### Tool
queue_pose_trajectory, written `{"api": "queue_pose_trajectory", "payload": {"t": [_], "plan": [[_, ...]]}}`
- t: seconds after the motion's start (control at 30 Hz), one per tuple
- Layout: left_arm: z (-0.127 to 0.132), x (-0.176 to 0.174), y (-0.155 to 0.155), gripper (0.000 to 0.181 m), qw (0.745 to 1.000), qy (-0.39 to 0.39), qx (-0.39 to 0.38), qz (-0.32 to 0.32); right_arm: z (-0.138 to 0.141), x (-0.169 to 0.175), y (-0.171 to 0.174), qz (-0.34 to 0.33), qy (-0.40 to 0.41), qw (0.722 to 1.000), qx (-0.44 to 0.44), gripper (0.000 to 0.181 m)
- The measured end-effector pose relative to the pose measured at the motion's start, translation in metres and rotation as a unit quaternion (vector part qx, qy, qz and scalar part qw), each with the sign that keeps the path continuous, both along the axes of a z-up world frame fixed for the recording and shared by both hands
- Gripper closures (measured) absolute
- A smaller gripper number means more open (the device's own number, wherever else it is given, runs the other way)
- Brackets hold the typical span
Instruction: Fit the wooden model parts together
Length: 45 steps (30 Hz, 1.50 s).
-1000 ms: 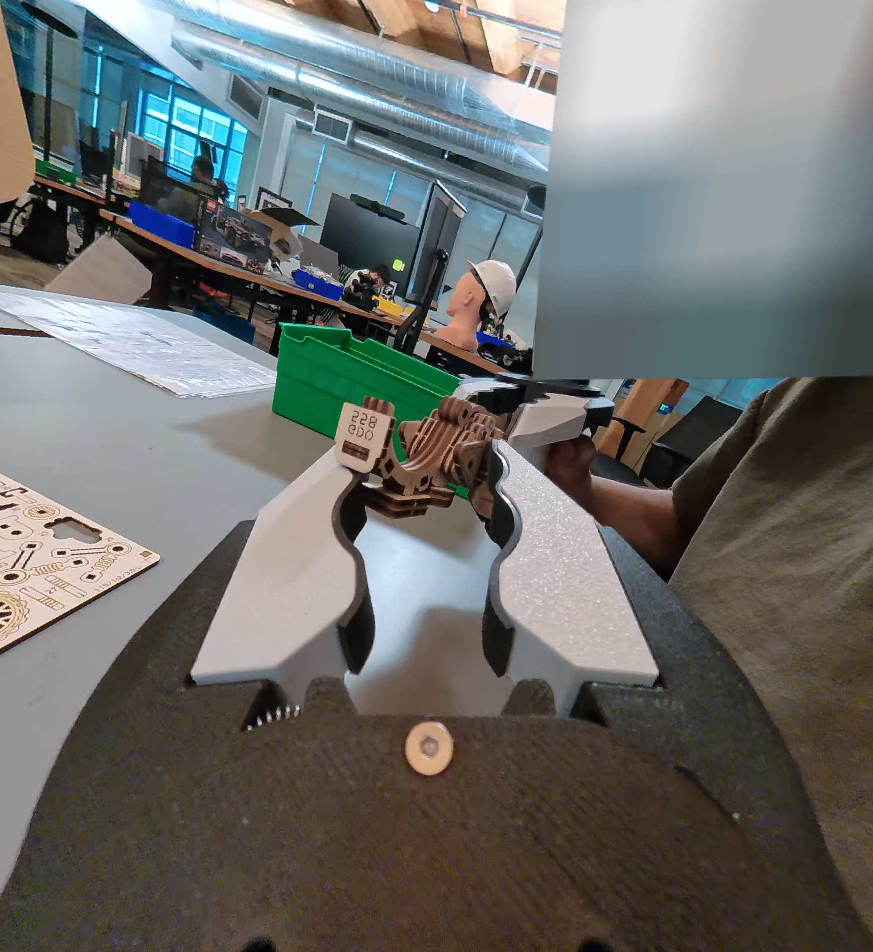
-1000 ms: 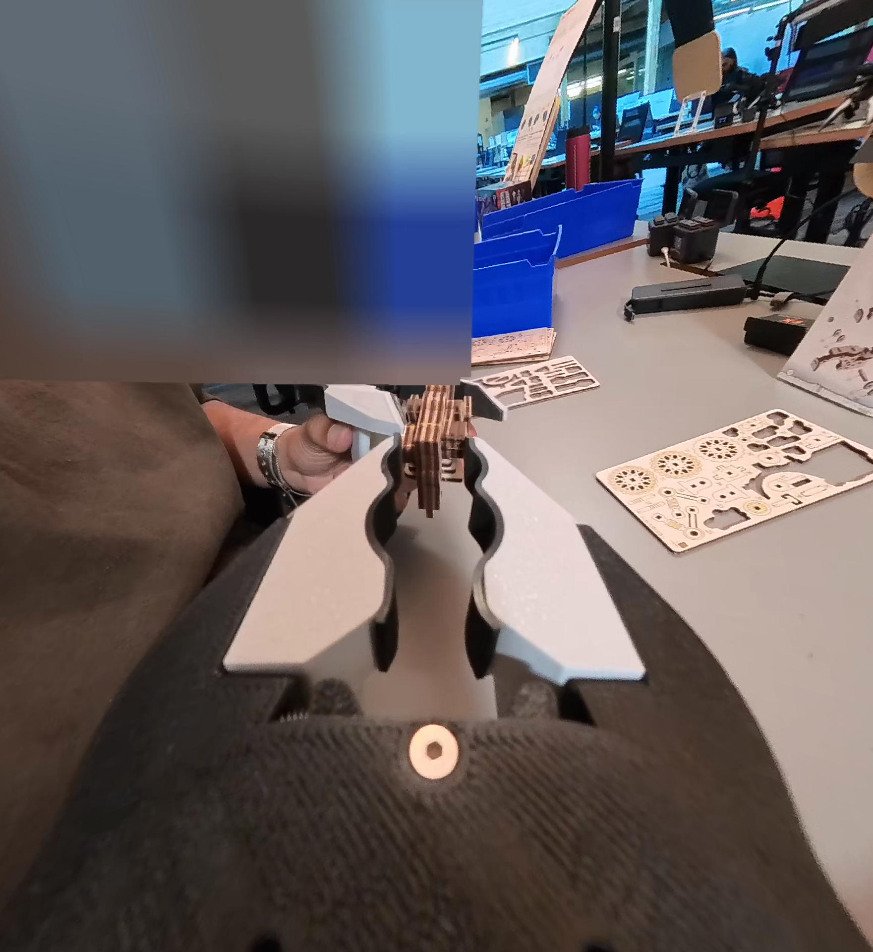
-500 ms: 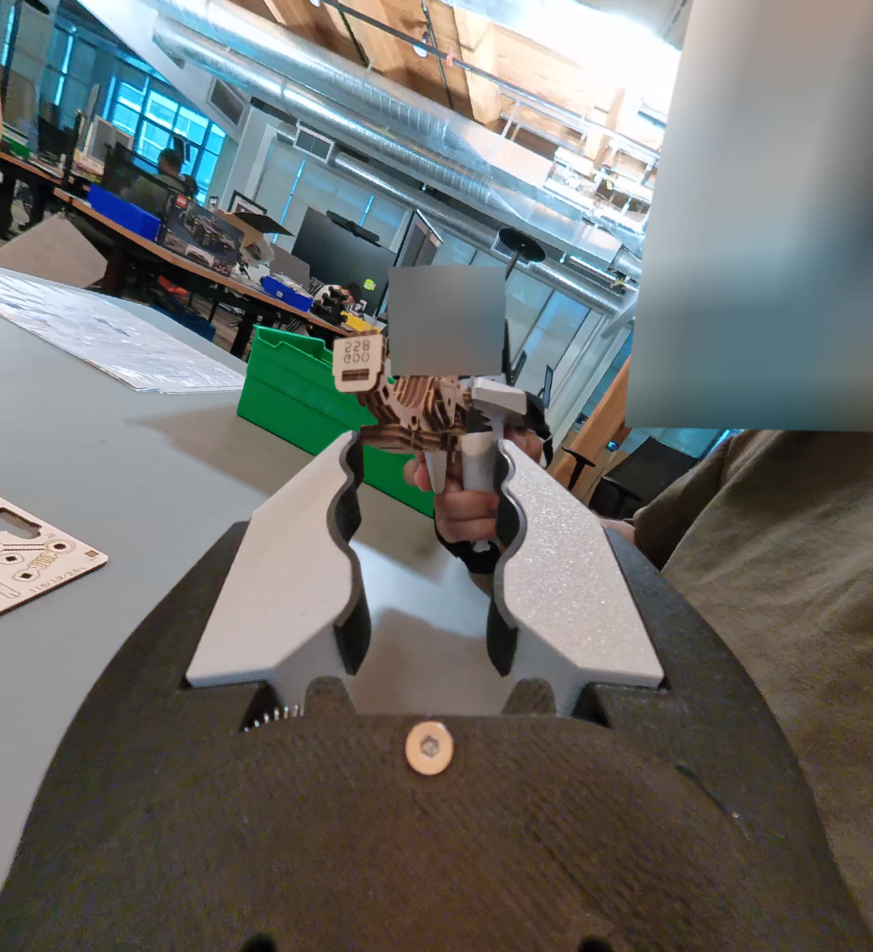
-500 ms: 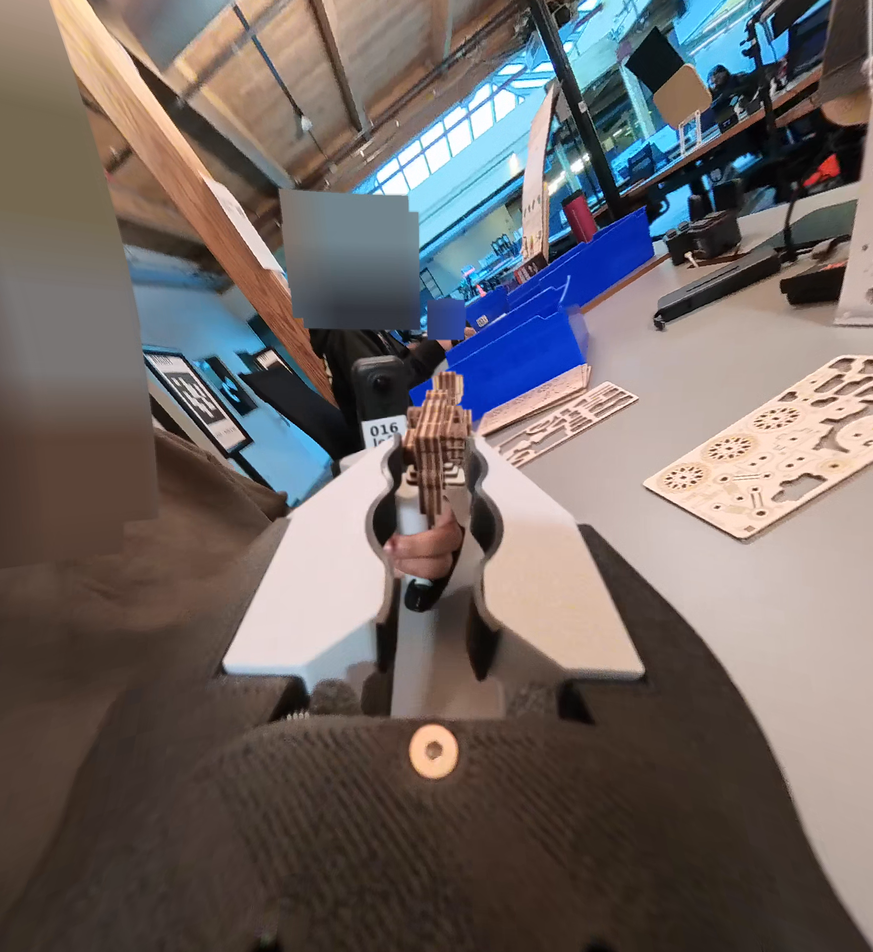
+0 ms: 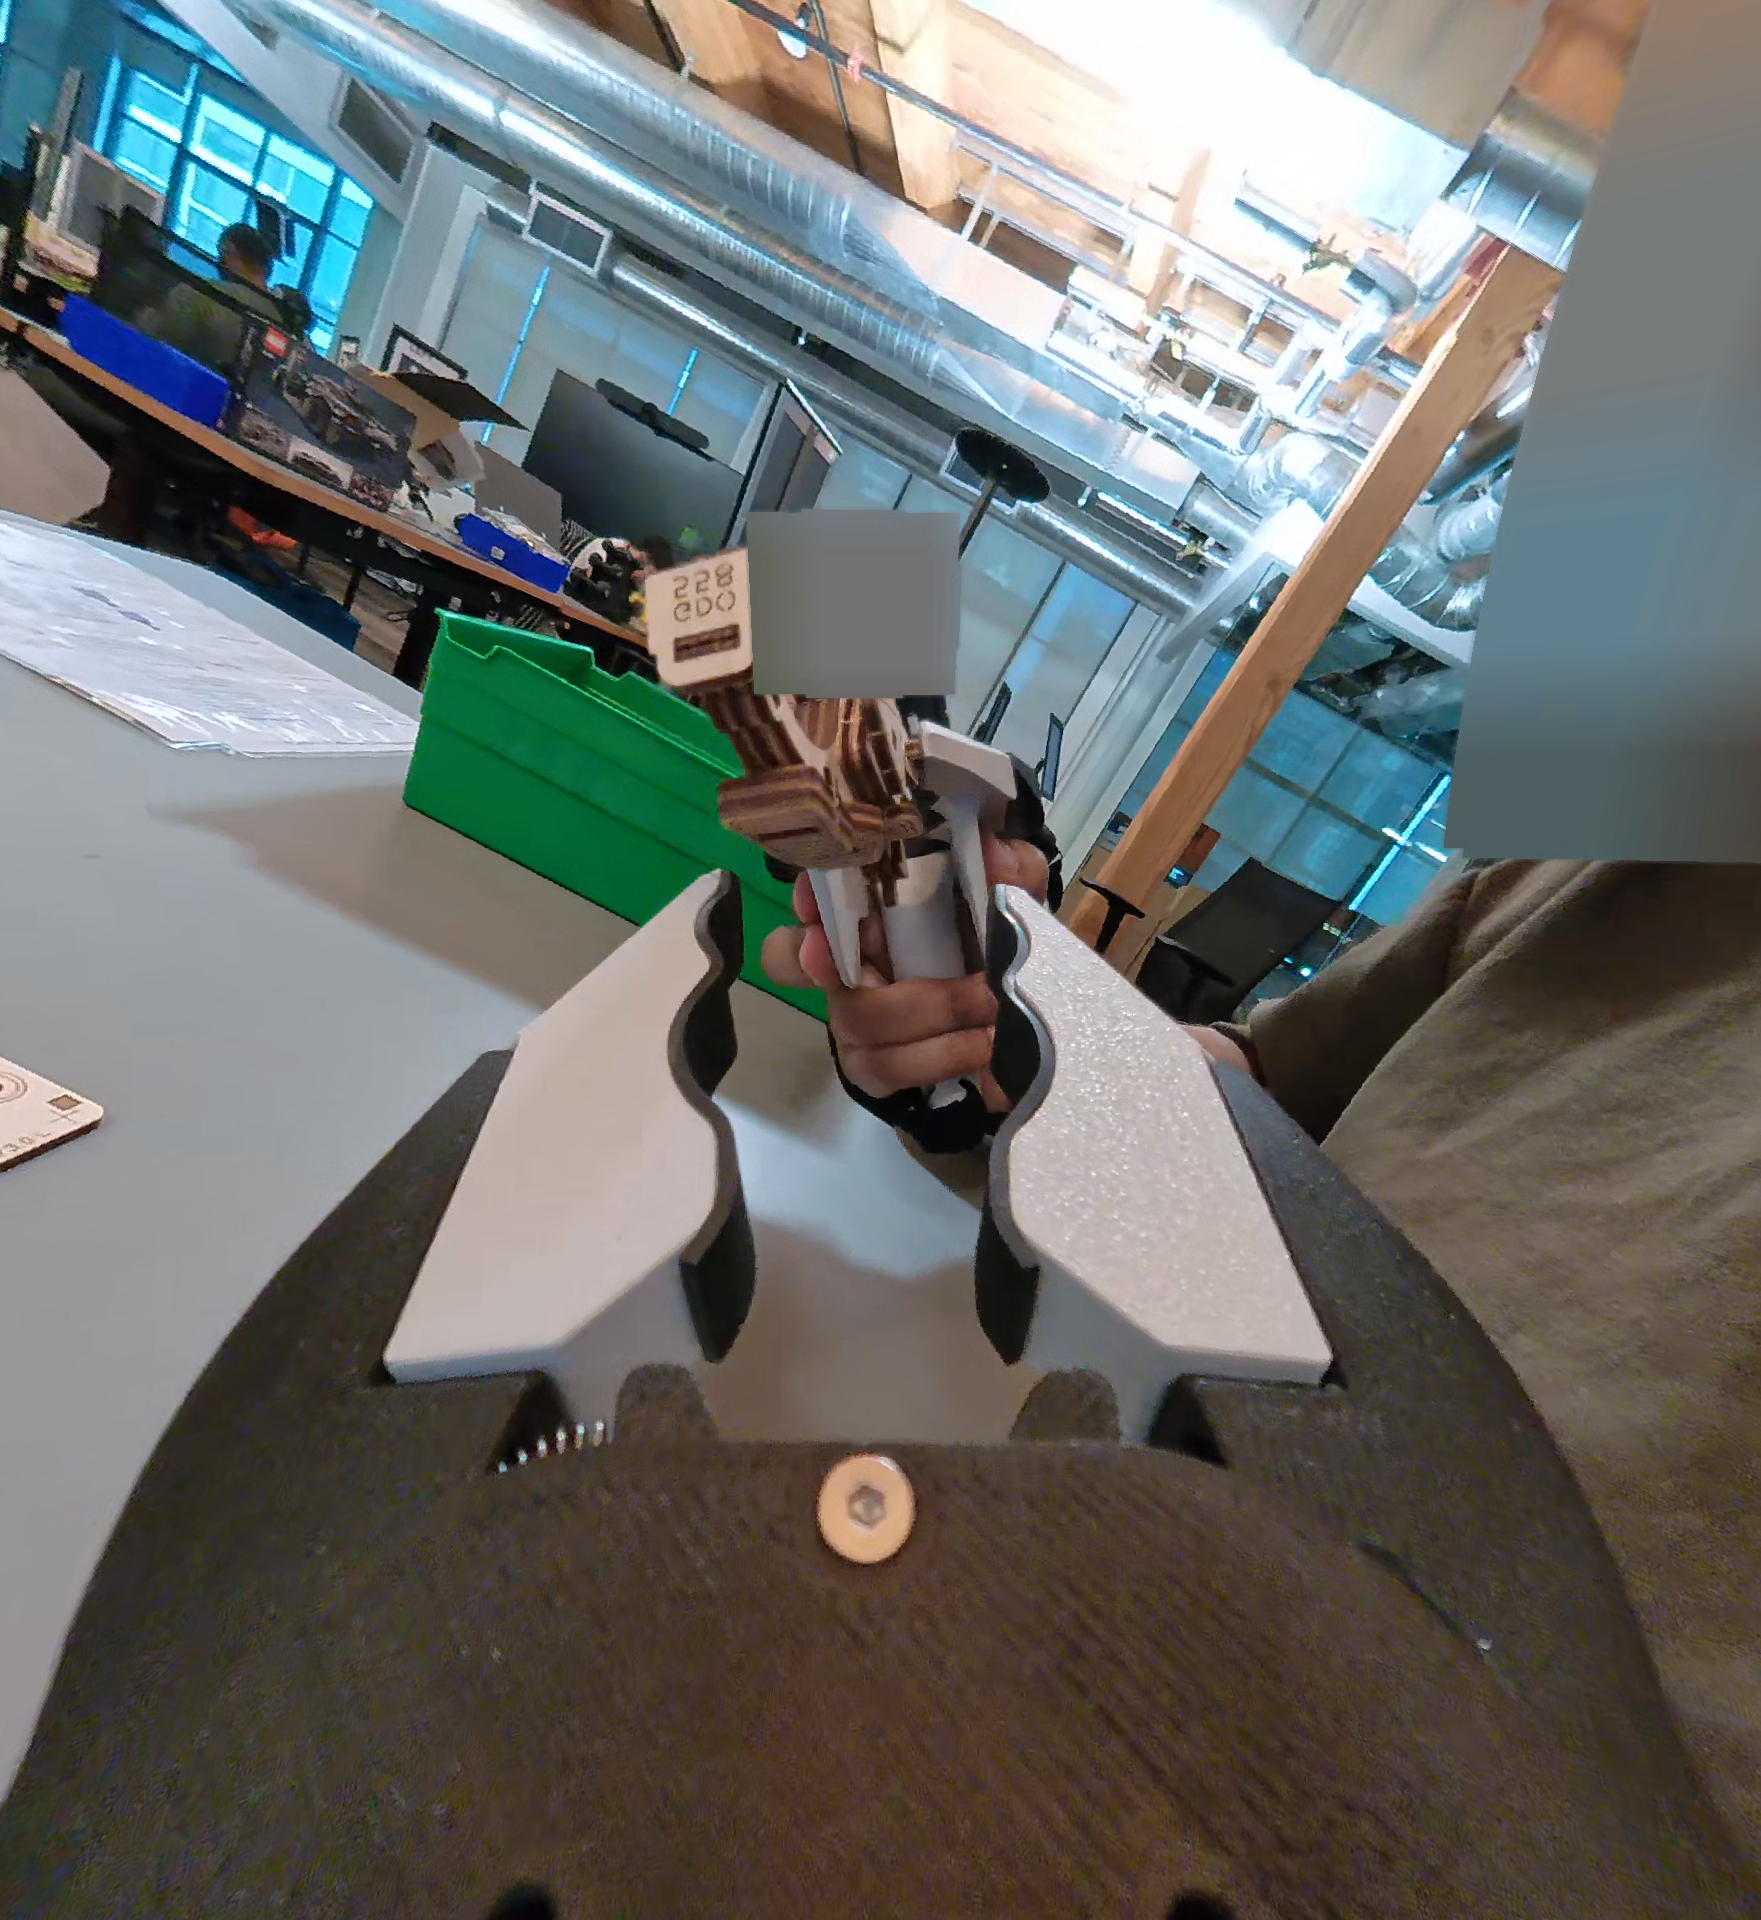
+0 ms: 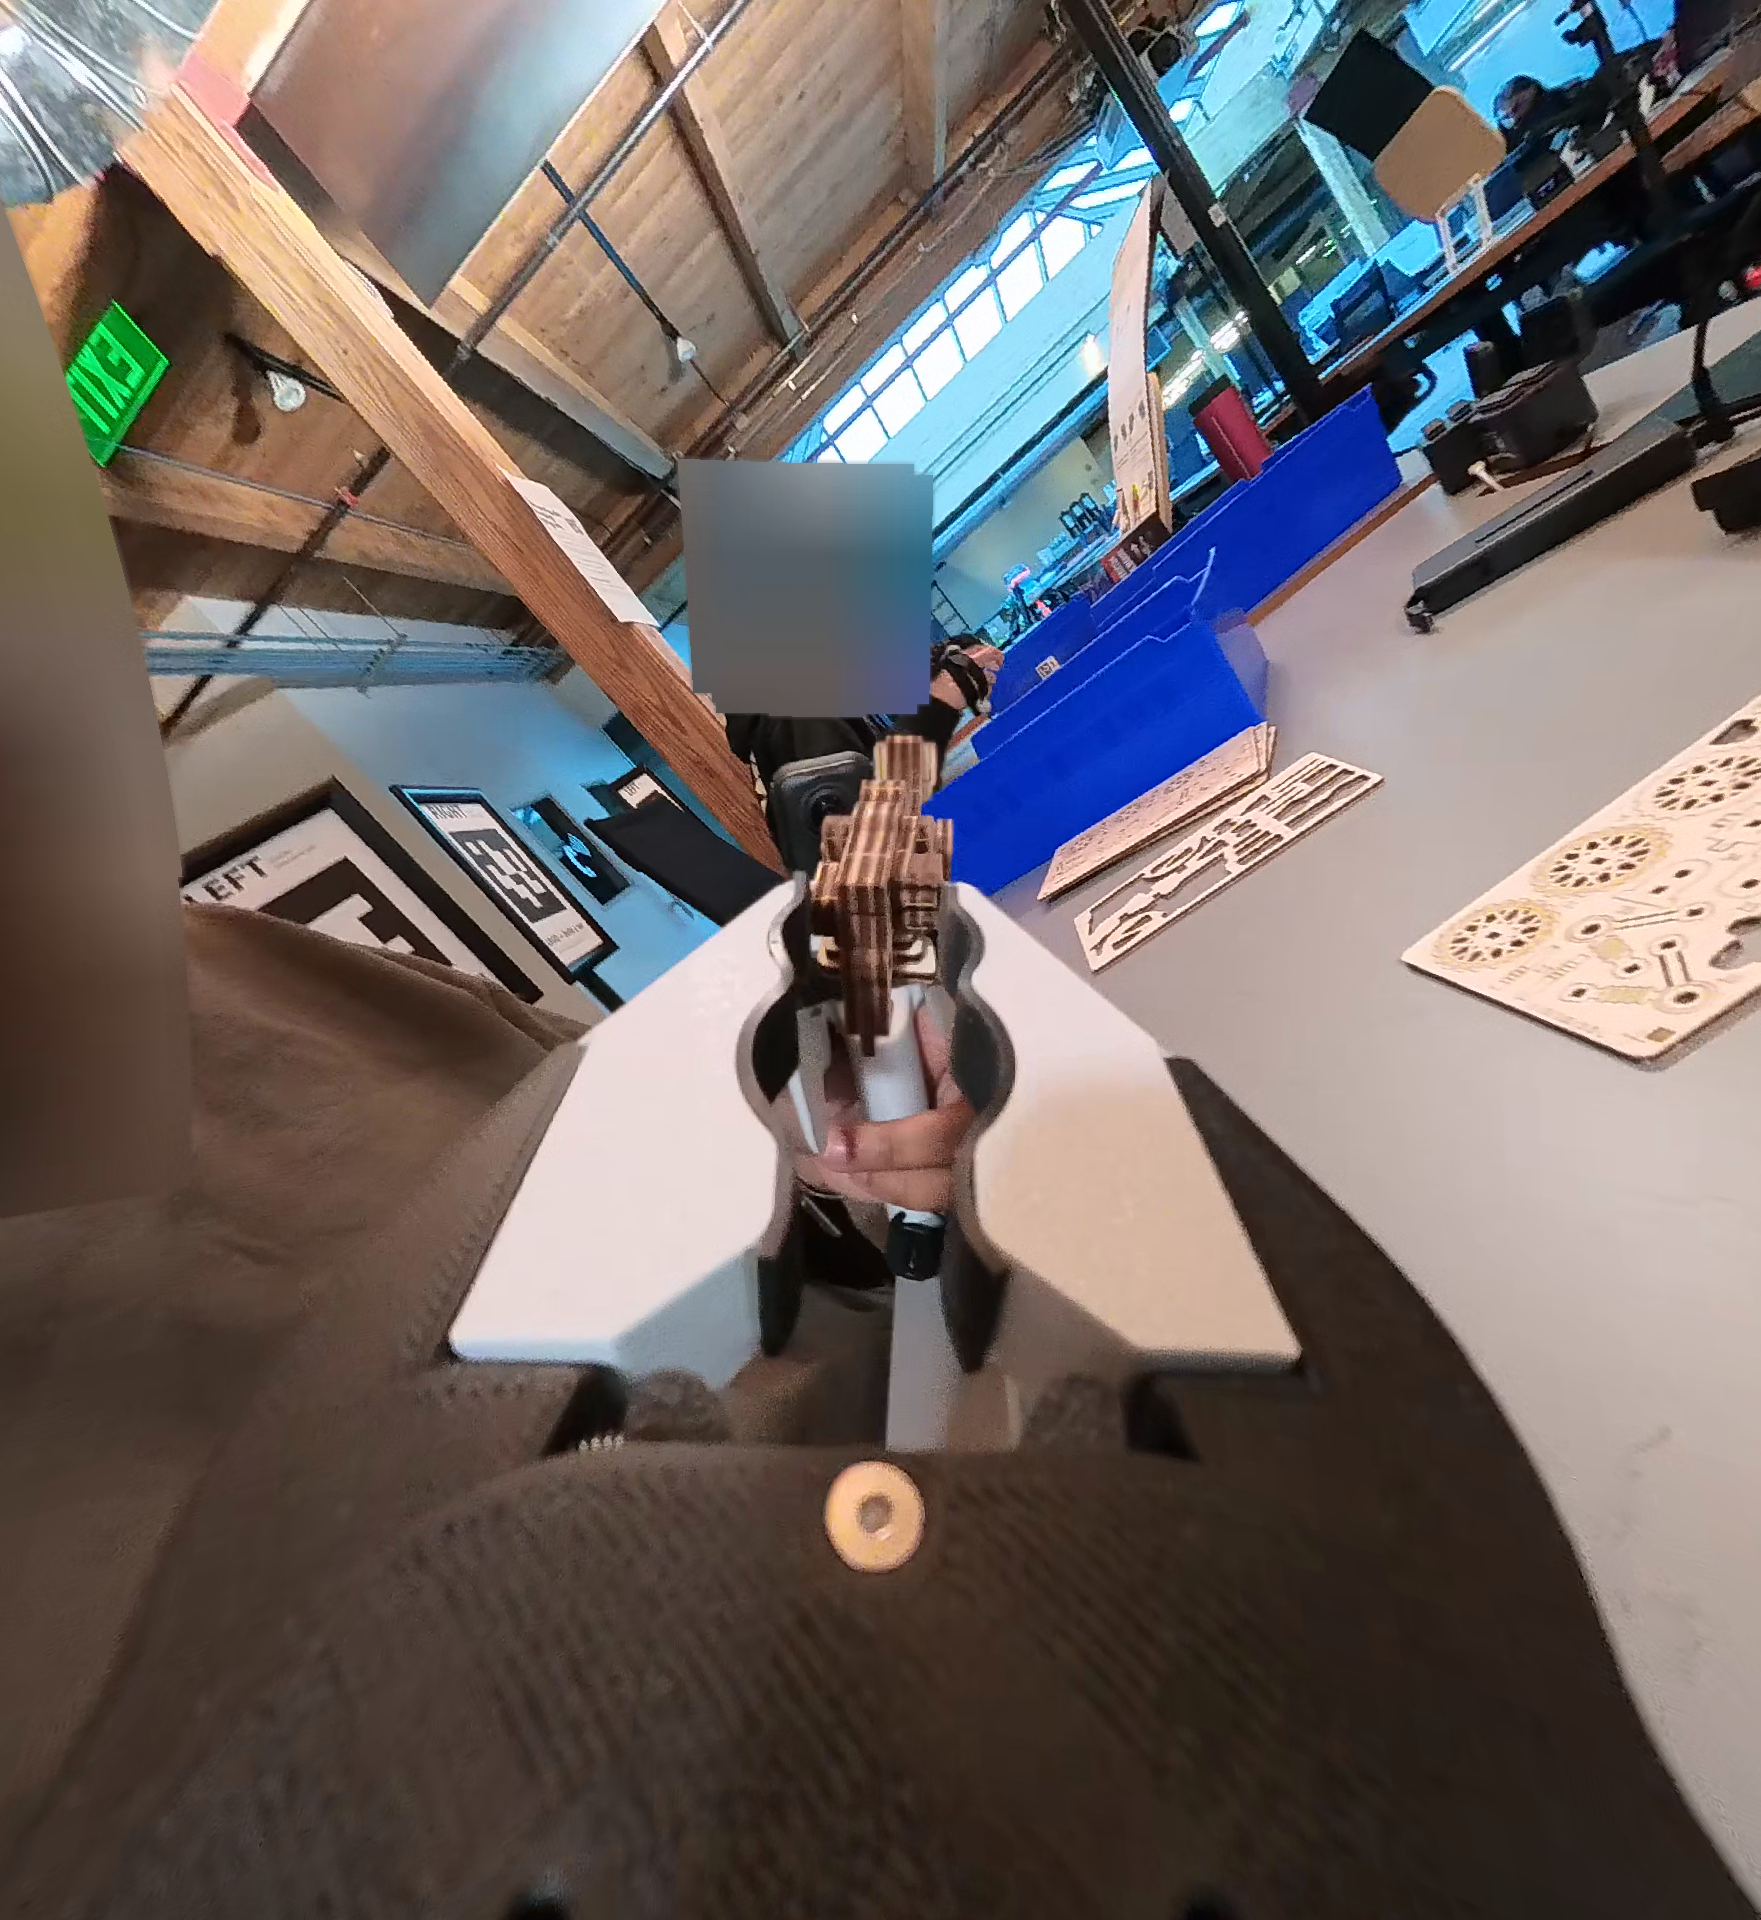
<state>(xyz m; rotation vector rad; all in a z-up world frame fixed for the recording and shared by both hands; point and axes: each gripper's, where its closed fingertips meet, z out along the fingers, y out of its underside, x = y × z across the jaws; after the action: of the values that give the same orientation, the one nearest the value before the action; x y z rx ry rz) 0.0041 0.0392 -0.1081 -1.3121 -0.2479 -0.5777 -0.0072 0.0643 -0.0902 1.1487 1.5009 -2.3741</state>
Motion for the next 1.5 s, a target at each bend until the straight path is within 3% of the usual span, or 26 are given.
{"api": "queue_pose_trajectory", "payload": {"t": [0.6, 0.77, 1.07, 1.5], "plan": [[0.000, -0.027, -0.005, 0.138, 0.998, -0.050, 0.008, 0.029, -0.009, -0.009, 0.007, 0.044, -0.094, 0.988, -0.113, 0.159], [0.001, -0.036, -0.008, 0.137, 0.998, -0.001, -0.002, 0.060, -0.021, -0.012, 0.007, 0.047, -0.123, 0.986, -0.100, 0.159], [-0.004, -0.031, -0.009, 0.128, 0.968, 0.213, -0.047, 0.121, -0.016, -0.009, 0.005, 0.072, -0.138, 0.978, -0.137, 0.159], [0.007, -0.031, -0.013, 0.129, 0.983, 0.151, -0.009, 0.105, -0.015, -0.006, 0.002, 0.097, -0.152, 0.969, -0.167, 0.159]]}}
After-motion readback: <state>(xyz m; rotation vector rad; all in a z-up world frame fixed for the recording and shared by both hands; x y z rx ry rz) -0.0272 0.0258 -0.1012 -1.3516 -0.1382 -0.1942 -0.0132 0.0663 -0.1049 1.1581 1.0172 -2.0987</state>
